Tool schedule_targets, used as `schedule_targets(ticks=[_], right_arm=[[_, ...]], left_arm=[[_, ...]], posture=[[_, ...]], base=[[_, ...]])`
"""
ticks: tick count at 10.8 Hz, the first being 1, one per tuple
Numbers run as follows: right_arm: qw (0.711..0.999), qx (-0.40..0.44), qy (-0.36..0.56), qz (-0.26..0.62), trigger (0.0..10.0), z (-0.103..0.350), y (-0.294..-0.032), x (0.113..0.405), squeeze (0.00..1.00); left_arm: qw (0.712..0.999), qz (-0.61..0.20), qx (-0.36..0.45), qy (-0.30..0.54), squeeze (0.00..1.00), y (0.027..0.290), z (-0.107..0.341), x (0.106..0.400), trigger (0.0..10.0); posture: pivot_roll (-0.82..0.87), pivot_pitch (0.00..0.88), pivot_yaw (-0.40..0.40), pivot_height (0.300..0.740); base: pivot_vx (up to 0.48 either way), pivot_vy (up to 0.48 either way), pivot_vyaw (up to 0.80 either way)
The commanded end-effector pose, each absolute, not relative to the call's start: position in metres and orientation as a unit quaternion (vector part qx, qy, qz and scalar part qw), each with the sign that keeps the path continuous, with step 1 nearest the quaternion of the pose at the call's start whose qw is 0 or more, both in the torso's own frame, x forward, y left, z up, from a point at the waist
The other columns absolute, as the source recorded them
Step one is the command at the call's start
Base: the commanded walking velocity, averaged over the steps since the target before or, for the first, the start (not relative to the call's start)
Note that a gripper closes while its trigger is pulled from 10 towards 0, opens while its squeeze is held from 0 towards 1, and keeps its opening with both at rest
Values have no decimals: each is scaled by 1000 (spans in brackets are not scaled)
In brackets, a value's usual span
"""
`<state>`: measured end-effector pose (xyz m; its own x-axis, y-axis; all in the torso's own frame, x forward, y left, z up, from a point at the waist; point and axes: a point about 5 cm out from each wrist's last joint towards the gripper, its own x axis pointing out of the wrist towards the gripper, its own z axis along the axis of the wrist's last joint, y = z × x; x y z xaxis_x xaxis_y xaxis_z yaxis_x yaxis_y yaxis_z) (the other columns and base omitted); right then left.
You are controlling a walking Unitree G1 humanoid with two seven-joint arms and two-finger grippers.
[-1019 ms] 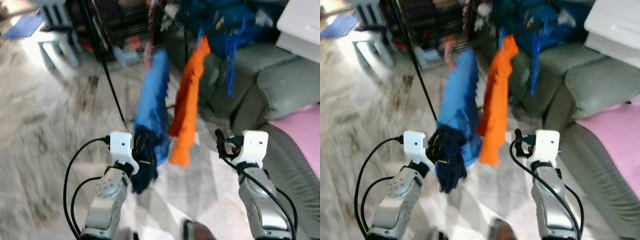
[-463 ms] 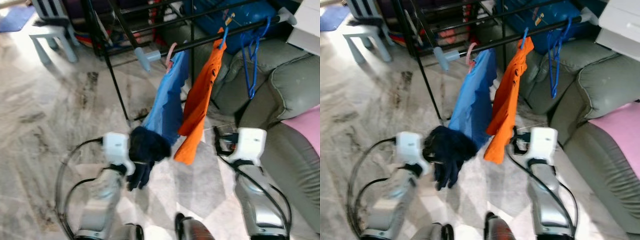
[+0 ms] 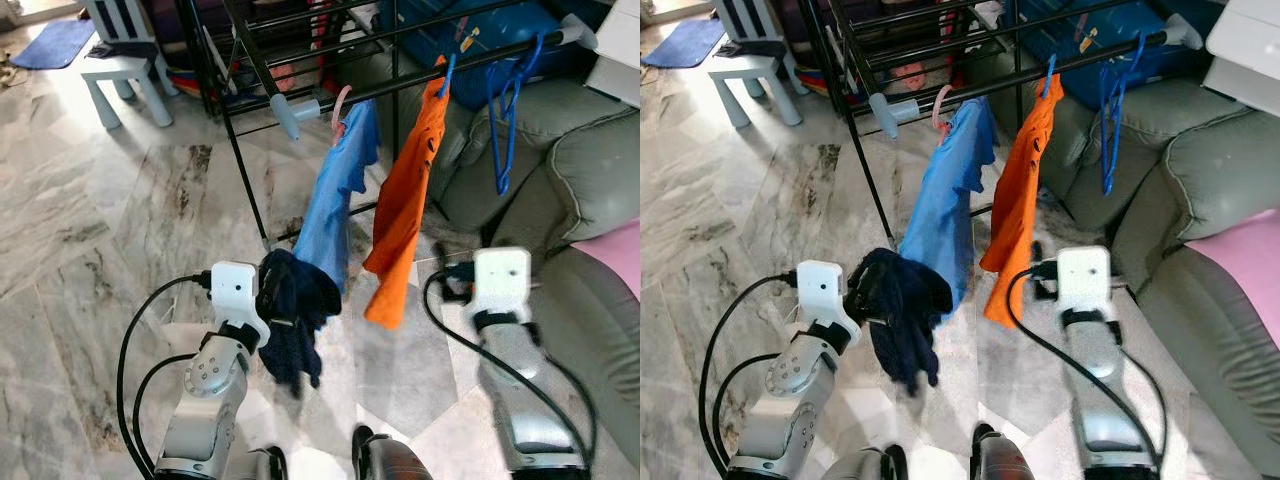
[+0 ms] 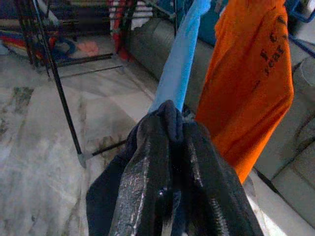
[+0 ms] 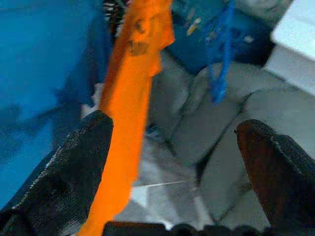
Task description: Hang hanger
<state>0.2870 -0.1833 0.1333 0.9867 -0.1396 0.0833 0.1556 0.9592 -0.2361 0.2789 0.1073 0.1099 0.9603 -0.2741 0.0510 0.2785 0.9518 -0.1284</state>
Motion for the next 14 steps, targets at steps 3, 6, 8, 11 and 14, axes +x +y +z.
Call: schedule_targets(ticks=[3,6,8,11,14], right_arm=[[985,-129,-39,-105,10000,136,-193,285,0],[985,-130,-46,-106,10000,139,-190,288,0],[984,-132,-46,-111,10000,139,-193,287,0],[982,-135,-48,-120,10000,140,-196,288,0],[982,-138,-46,-123,10000,140,-198,288,0]], left_arm=[[982,-163,-67,-66,0,103,136,276,10000],[982,-160,-75,-74,0,105,142,278,10000],[981,-165,-73,-70,0,104,140,277,10000],[978,-180,-75,-72,0,99,142,277,10000],[975,-195,-78,-74,0,96,141,274,10000]], posture=[[-103,226,18,740],[-101,224,20,740],[-103,225,21,740],[-106,227,24,740],[-106,229,22,740]], base=[[0,0,0],[0,0,-533],[0,0,-678],[82,0,-452],[406,0,-800]])
